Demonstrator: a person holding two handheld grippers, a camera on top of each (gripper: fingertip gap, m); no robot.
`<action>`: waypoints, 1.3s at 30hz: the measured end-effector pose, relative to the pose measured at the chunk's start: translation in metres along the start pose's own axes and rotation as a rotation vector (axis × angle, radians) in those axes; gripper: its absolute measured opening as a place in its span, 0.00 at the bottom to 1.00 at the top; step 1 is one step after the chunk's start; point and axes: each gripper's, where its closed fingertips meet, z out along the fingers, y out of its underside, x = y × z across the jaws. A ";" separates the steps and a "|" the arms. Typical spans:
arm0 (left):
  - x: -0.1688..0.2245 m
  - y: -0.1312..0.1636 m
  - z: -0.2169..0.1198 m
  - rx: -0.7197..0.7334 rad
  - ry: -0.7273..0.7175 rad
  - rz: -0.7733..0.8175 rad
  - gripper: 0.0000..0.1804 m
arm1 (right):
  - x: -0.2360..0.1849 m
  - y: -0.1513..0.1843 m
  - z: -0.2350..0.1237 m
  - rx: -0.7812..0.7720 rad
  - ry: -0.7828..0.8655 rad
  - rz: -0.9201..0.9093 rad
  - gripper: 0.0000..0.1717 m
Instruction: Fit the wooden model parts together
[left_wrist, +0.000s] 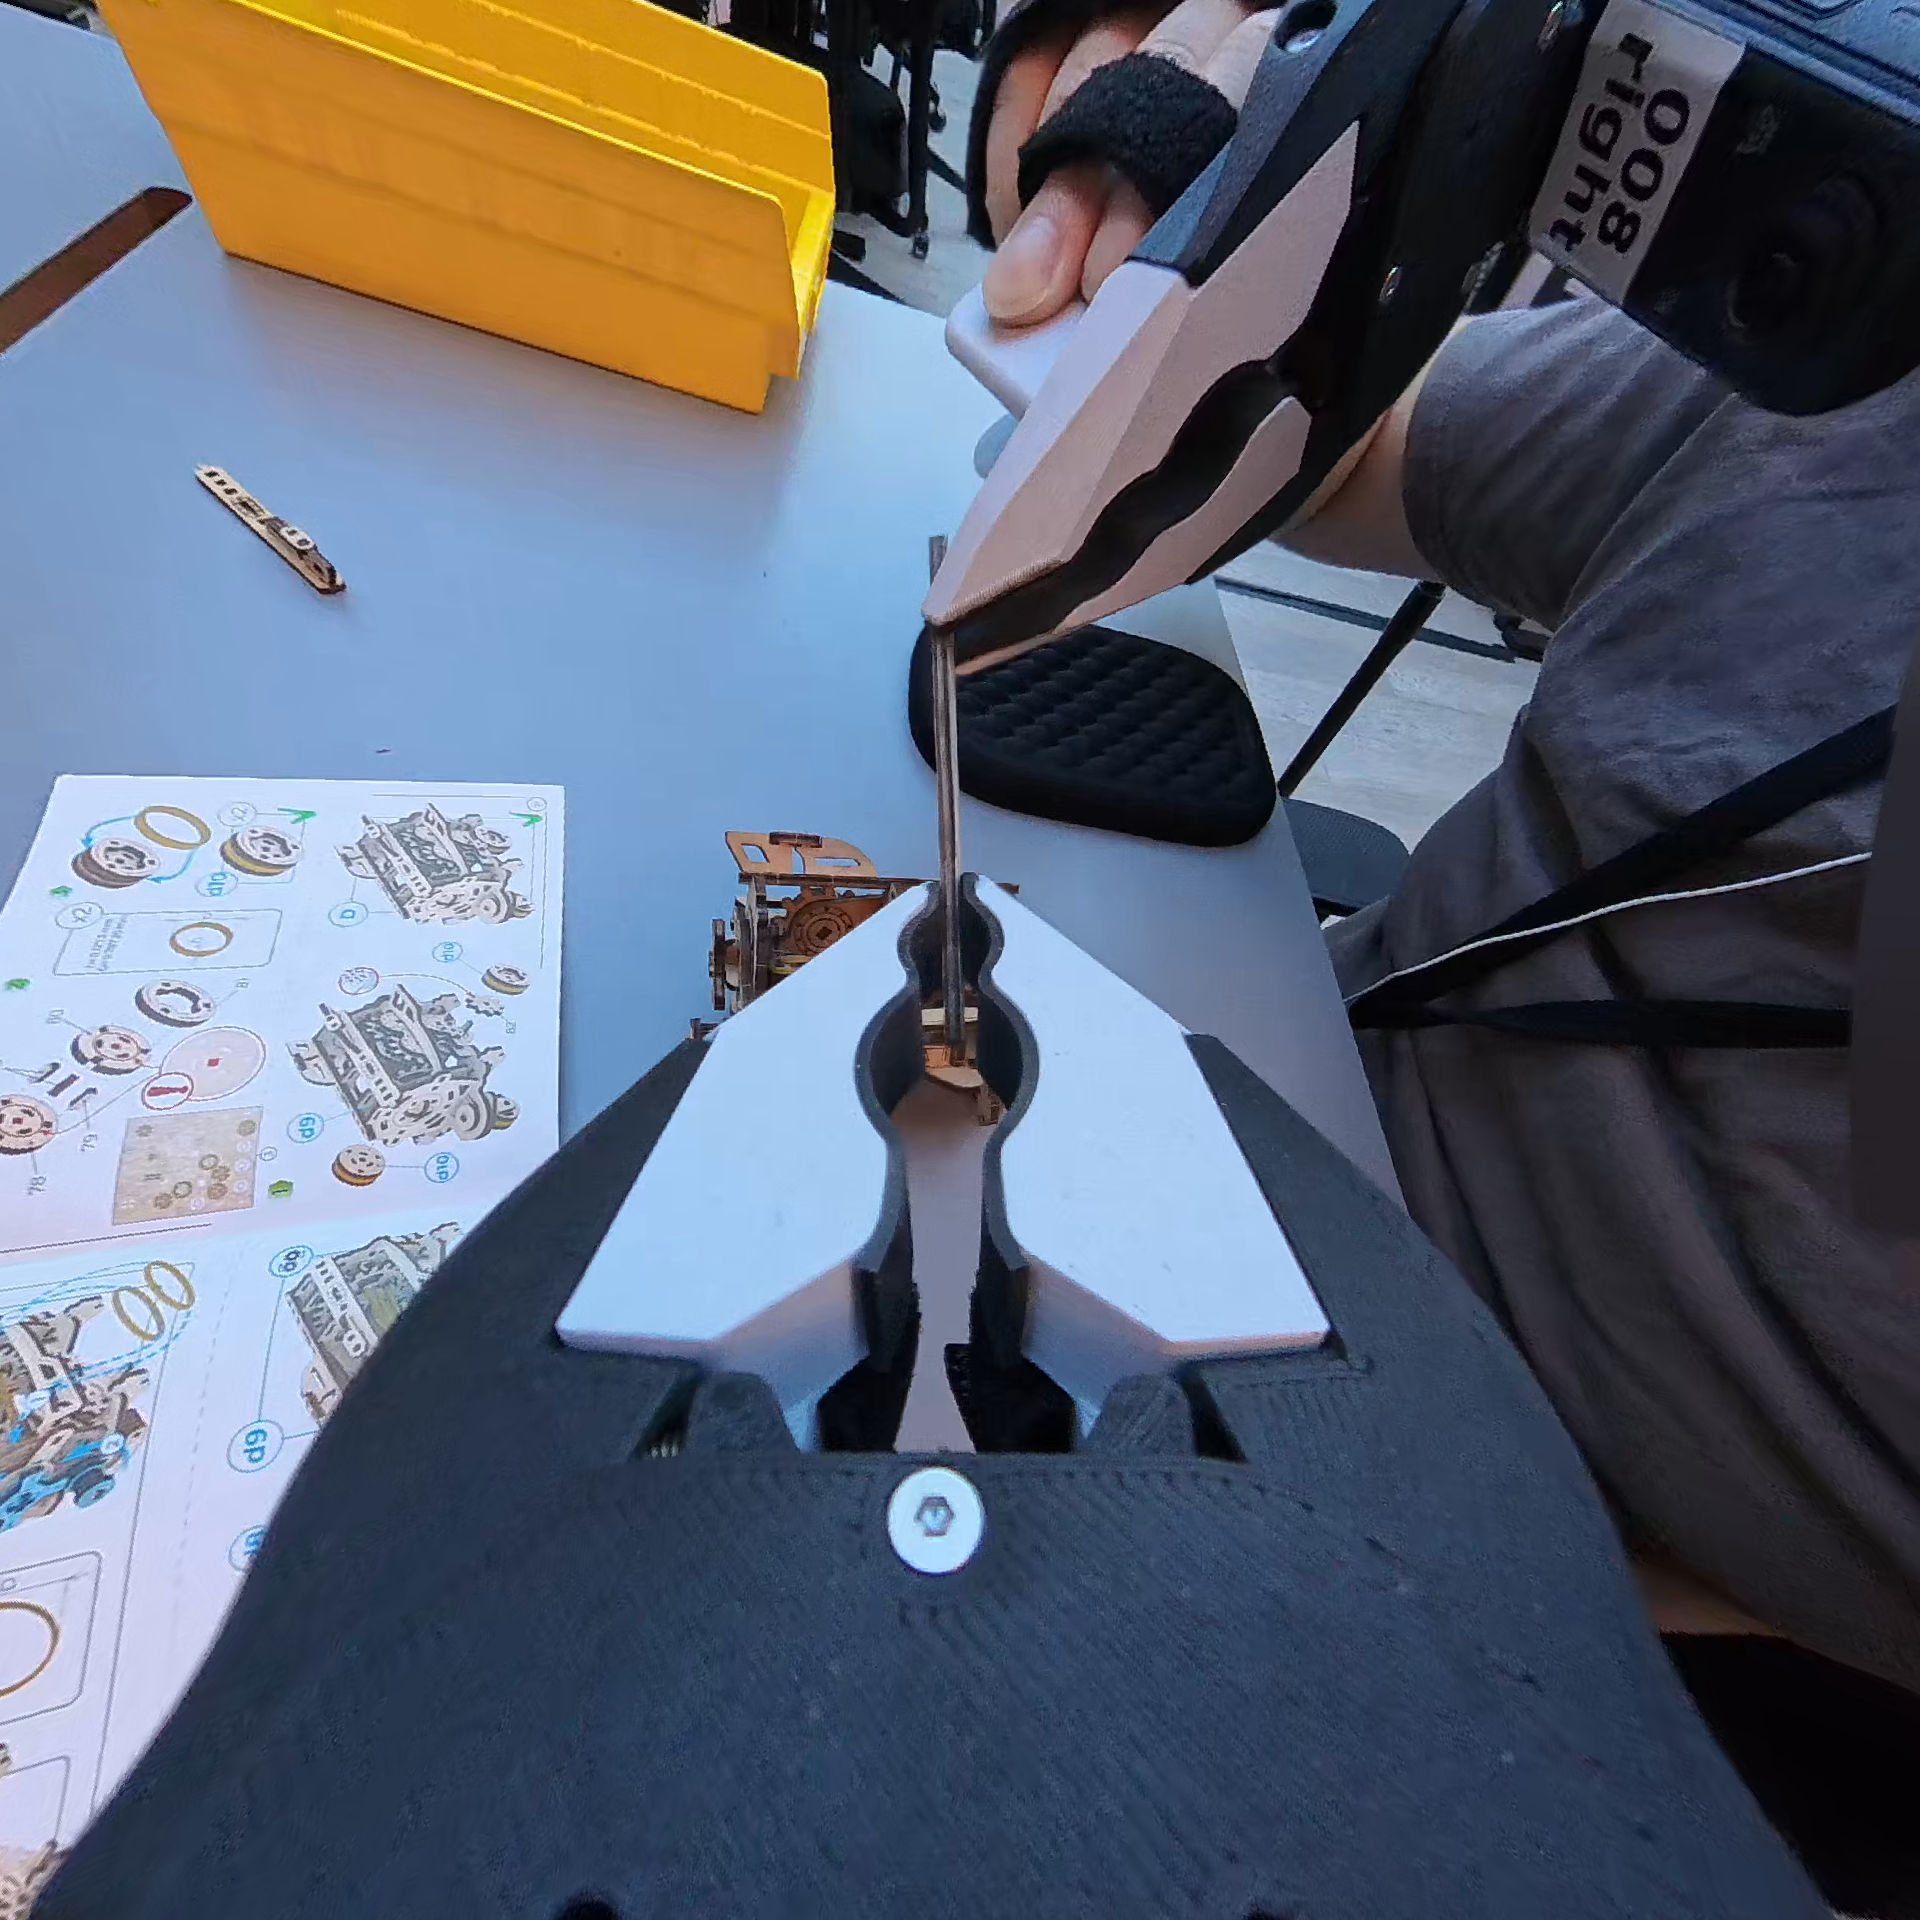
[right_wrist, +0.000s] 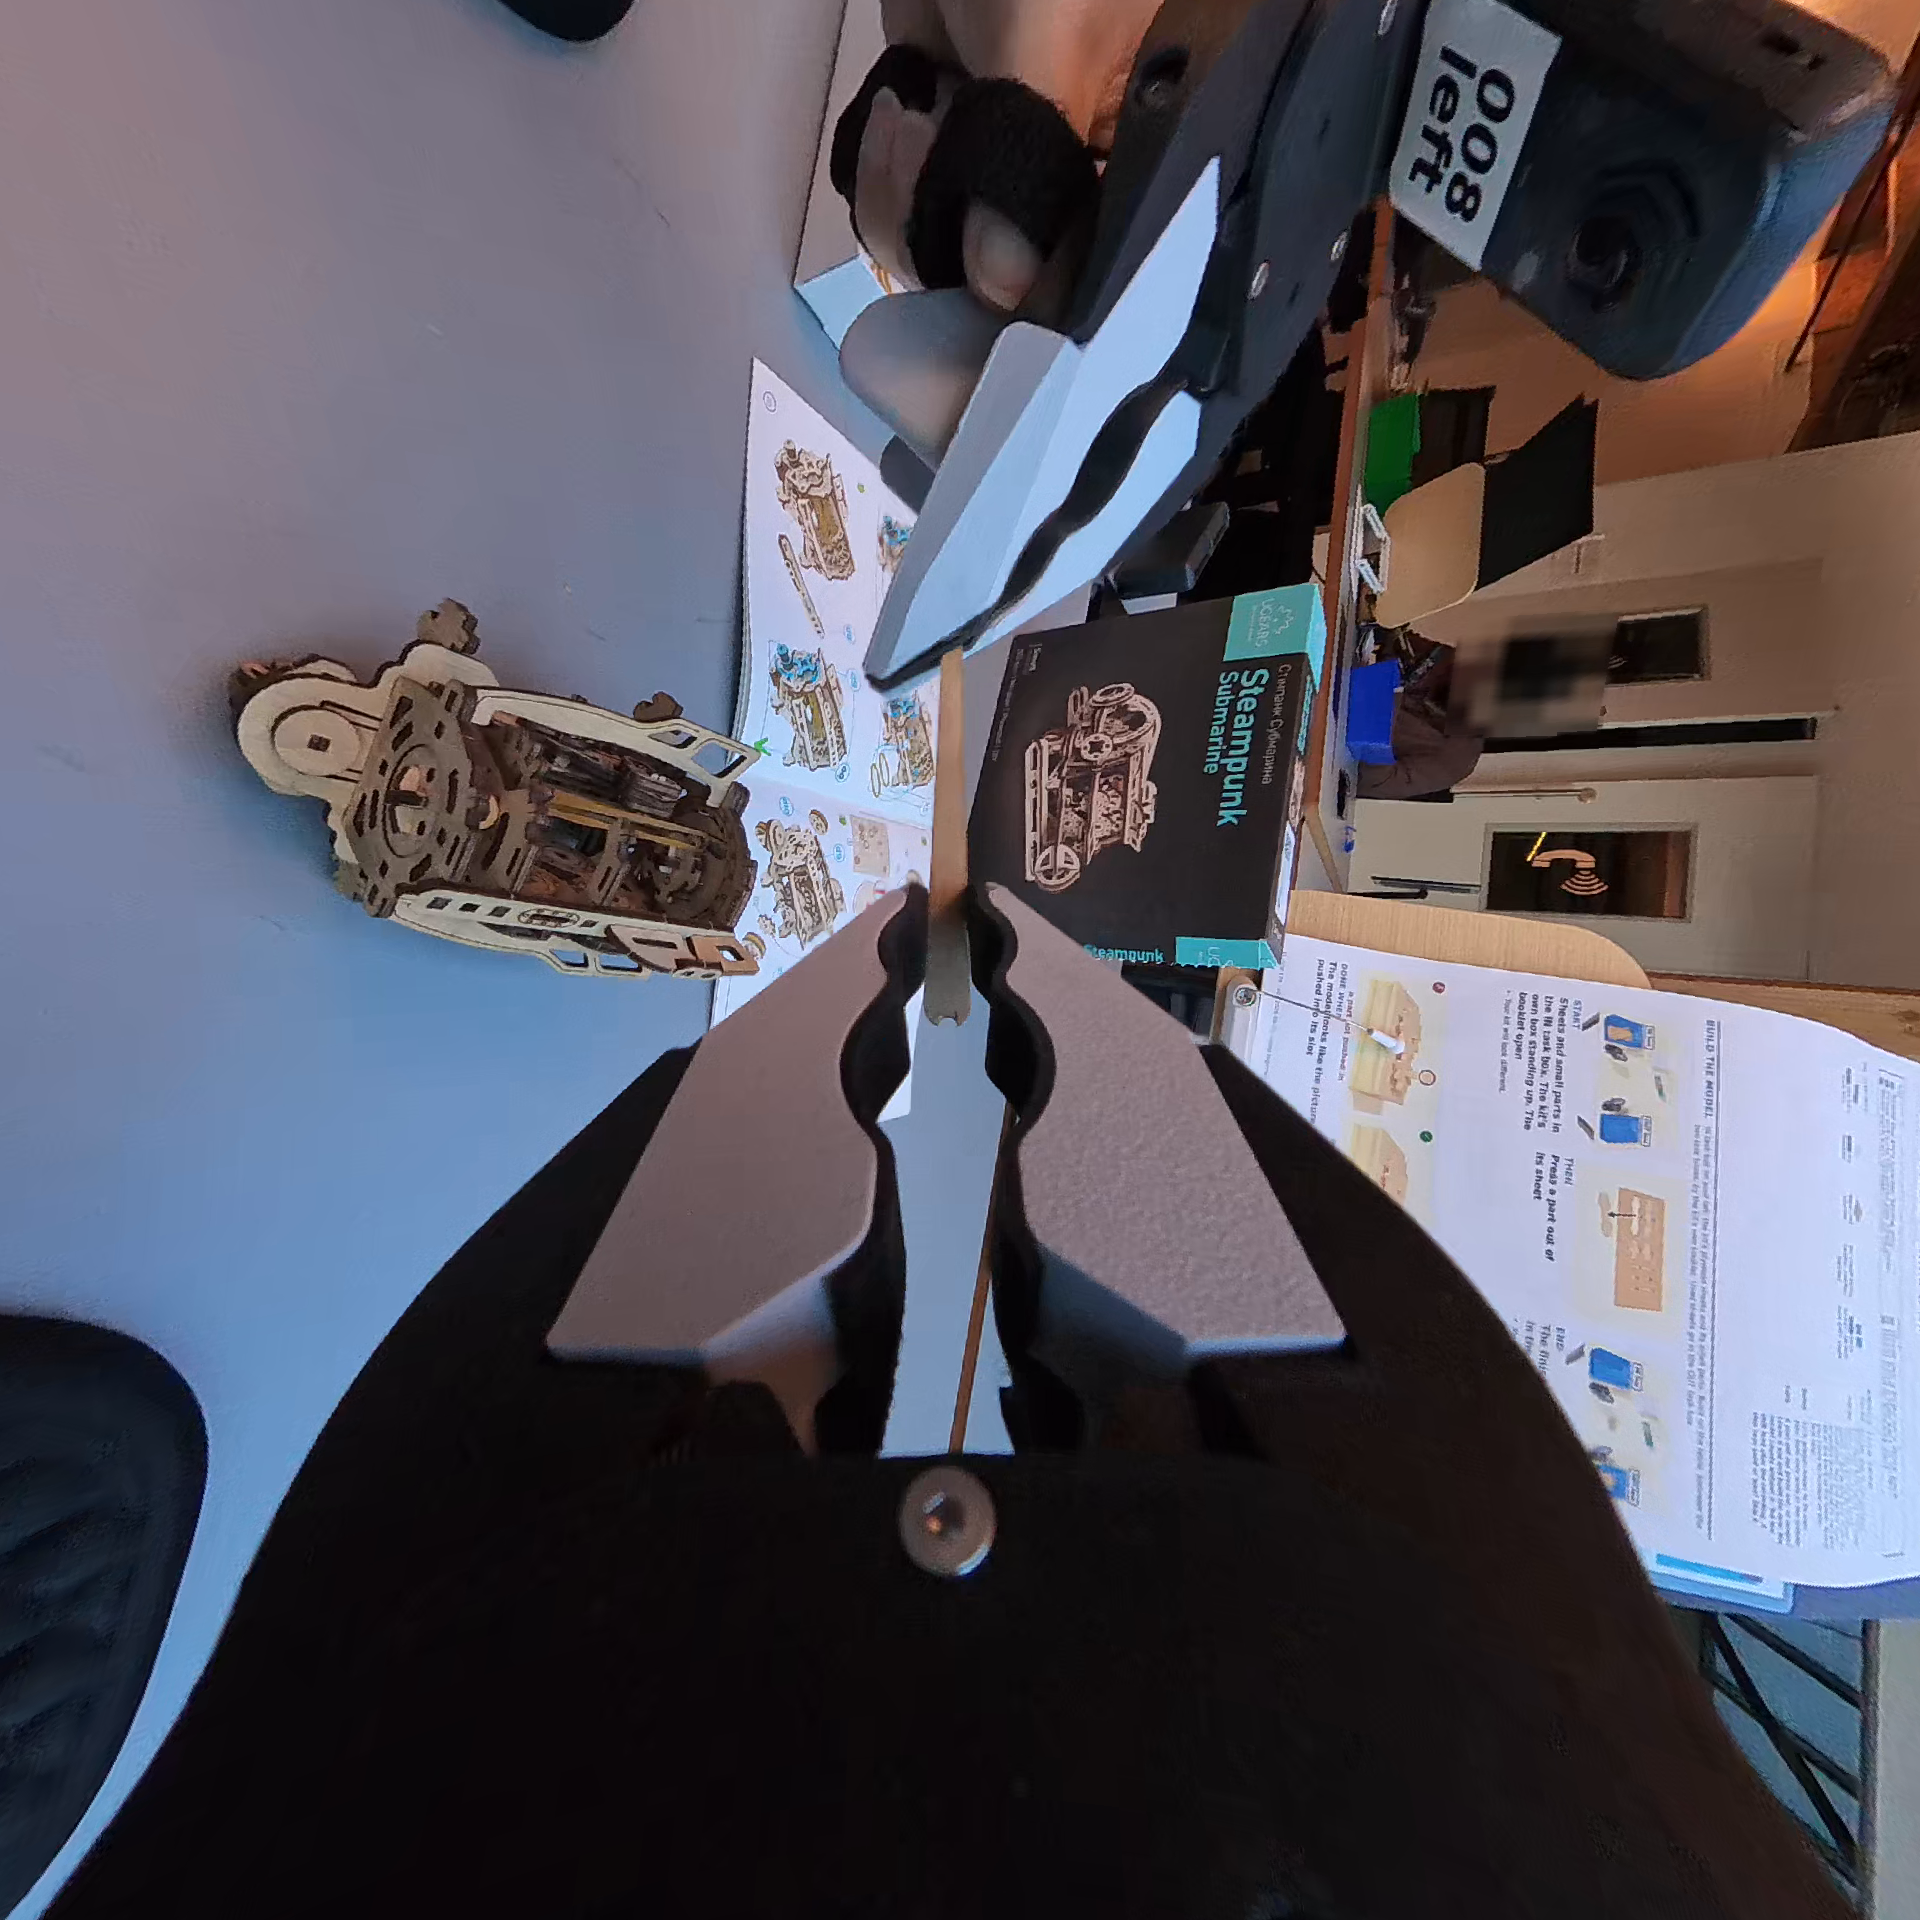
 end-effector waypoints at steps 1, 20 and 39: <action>0.000 -0.001 -0.001 0.015 -0.003 0.001 0.00 | 0.003 -0.002 -0.001 0.021 0.023 0.009 0.03; 0.009 -0.014 -0.005 0.146 -0.021 0.034 0.00 | 0.014 -0.038 0.015 0.739 -0.539 1.199 0.02; -0.006 -0.007 -0.002 0.168 -0.101 0.084 0.12 | 0.011 -0.032 0.023 0.654 -0.496 1.139 0.00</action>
